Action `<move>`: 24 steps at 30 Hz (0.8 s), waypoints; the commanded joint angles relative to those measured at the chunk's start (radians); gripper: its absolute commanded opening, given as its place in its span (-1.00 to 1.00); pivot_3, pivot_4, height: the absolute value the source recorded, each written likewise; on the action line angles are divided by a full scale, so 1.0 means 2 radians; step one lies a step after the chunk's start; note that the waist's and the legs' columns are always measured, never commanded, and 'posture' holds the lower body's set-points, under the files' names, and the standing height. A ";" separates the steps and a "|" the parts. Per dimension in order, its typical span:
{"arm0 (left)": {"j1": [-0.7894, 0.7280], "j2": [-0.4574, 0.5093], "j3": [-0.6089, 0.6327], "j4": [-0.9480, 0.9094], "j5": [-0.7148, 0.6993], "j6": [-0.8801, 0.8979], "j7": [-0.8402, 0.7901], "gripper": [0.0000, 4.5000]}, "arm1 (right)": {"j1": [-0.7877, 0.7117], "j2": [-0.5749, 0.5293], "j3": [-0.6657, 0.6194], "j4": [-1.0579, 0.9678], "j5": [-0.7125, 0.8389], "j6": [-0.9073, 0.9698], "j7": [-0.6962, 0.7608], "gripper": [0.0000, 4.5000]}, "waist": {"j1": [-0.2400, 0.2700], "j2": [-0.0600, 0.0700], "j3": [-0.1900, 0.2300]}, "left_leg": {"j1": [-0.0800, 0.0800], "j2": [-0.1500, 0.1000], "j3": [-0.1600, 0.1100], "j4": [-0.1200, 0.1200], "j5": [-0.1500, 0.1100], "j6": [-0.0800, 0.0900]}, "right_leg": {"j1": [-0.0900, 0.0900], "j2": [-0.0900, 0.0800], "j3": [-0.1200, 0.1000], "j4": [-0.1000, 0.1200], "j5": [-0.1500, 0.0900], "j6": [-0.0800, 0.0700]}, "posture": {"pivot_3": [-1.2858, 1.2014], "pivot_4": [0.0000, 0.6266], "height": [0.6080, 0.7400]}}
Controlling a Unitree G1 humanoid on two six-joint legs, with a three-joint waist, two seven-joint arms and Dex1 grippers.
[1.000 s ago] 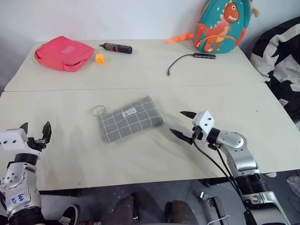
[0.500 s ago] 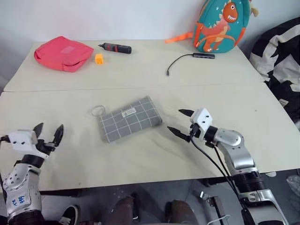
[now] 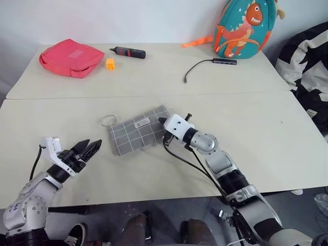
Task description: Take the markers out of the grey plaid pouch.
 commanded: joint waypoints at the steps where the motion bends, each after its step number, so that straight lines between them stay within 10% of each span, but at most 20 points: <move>1: -0.009 0.014 0.021 0.001 -0.061 0.086 0.019 0.66 | -0.007 -0.021 0.008 0.011 -0.027 -0.028 -0.006 -0.99 | 0.000 0.000 0.000 | 0.000 0.000 0.000 0.000 0.000 0.000 | 0.000 0.001 0.002 0.000 0.000 0.000 | 0.03 -0.52 1.00; 24: -0.168 -0.054 0.029 0.132 -0.178 0.307 0.167 0.66 | 0.012 -0.024 0.007 -0.016 -0.025 -0.032 0.015 -0.99 | 0.001 0.000 0.000 | 0.001 0.001 -0.001 0.000 0.001 -0.002 | 0.001 0.002 0.007 0.000 -0.001 -0.001 | 0.03 -0.52 1.00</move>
